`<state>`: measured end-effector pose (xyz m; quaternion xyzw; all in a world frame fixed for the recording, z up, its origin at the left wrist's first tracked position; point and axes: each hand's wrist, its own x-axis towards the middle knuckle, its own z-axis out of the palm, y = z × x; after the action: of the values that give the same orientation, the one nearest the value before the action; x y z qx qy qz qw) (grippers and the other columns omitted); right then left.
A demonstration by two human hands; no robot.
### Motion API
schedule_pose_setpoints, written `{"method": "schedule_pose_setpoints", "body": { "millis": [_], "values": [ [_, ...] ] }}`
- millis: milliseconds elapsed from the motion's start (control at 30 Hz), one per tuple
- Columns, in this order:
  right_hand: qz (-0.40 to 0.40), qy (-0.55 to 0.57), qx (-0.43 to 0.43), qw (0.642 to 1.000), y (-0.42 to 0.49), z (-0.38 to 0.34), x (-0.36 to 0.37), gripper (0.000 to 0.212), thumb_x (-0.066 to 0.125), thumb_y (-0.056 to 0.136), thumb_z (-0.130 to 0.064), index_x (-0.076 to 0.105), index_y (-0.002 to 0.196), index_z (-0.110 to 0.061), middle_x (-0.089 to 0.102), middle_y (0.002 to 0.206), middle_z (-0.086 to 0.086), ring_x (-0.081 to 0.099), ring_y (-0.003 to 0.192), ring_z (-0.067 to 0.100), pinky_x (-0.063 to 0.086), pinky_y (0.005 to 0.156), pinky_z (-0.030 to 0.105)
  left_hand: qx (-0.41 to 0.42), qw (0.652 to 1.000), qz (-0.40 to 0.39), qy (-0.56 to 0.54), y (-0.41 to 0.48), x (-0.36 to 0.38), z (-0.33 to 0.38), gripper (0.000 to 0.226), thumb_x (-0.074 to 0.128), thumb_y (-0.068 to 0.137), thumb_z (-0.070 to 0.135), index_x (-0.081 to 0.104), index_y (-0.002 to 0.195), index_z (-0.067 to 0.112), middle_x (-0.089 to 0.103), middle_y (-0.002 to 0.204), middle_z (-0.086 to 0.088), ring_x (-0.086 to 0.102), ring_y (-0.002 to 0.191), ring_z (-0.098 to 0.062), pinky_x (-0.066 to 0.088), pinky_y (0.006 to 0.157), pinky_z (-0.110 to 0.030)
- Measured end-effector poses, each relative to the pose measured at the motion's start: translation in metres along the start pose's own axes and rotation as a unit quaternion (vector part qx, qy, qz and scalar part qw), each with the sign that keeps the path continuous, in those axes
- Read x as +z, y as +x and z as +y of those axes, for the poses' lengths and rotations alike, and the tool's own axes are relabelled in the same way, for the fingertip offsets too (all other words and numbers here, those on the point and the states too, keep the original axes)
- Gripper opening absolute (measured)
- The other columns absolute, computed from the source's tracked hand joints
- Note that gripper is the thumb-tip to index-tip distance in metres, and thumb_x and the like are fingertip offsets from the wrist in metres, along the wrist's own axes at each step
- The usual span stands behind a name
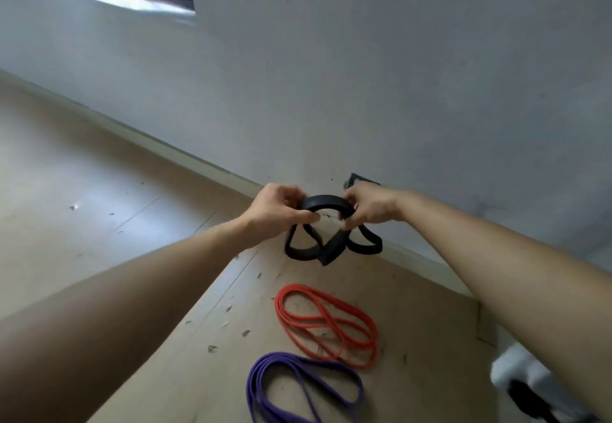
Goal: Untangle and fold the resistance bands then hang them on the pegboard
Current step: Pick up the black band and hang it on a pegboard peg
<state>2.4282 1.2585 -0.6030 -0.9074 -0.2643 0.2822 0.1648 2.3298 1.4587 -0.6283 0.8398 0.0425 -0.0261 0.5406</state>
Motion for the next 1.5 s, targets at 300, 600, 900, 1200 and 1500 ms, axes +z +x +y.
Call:
{"method": "schedule_pose_setpoints", "body": {
  "millis": [300,600,900,1200,1500],
  "values": [
    [0.113,0.229,-0.118,0.96,-0.128,-0.079,-0.041,0.022,0.081,0.085,-0.019,0.077,0.106,-0.015,0.077,0.099,0.002,0.072,0.095,0.009,0.052,0.091,0.026,0.07,0.997,-0.008,-0.017,-0.093,-0.071,0.125,0.02,0.08,0.084,0.017,0.073,0.1,0.006,0.072,0.085,-0.007,0.07,0.08,-0.017,0.058,0.081,-0.027],
    [0.115,0.381,-0.2,0.895,-0.221,-0.129,-0.031,0.031,0.072,0.093,-0.02,0.069,0.111,0.005,0.075,0.105,0.02,0.073,0.099,0.034,0.056,0.096,0.042,0.107,0.992,0.001,-0.059,-0.175,-0.094,0.173,0.031,0.073,0.09,0.036,0.071,0.097,0.005,0.054,0.075,-0.003,0.052,0.071,-0.018,0.045,0.076,-0.035],
    [0.13,0.447,-0.255,0.848,-0.273,-0.18,-0.077,0.033,0.066,0.097,-0.022,0.063,0.122,0.0,0.062,0.087,0.01,0.063,0.083,0.022,0.056,0.082,0.033,0.151,0.98,0.008,-0.13,-0.194,-0.114,0.256,0.018,0.068,0.095,0.021,0.073,0.097,0.004,0.054,0.067,-0.004,0.053,0.062,-0.015,0.048,0.059,-0.021],
    [0.284,0.362,-0.302,0.835,-0.306,-0.215,-0.215,0.031,0.066,0.096,-0.023,0.07,0.116,0.0,0.053,0.077,0.002,0.053,0.069,0.015,0.05,0.069,0.03,0.217,0.971,-0.005,-0.097,-0.156,-0.149,0.377,0.019,0.075,0.09,0.022,0.074,0.105,0.01,0.069,0.08,-0.001,0.062,0.071,-0.014,0.054,0.074,-0.025],
    [0.428,0.359,-0.27,0.784,-0.327,-0.206,-0.31,0.023,0.062,0.1,-0.027,0.067,0.1,-0.004,0.051,0.071,0.001,0.051,0.057,0.015,0.048,0.065,0.031,0.232,0.972,-0.01,-0.045,-0.109,-0.15,0.45,0.028,0.067,0.095,0.039,0.066,0.103,0.012,0.063,0.082,-0.005,0.066,0.07,-0.019,0.056,0.077,-0.035]
  ]
}}
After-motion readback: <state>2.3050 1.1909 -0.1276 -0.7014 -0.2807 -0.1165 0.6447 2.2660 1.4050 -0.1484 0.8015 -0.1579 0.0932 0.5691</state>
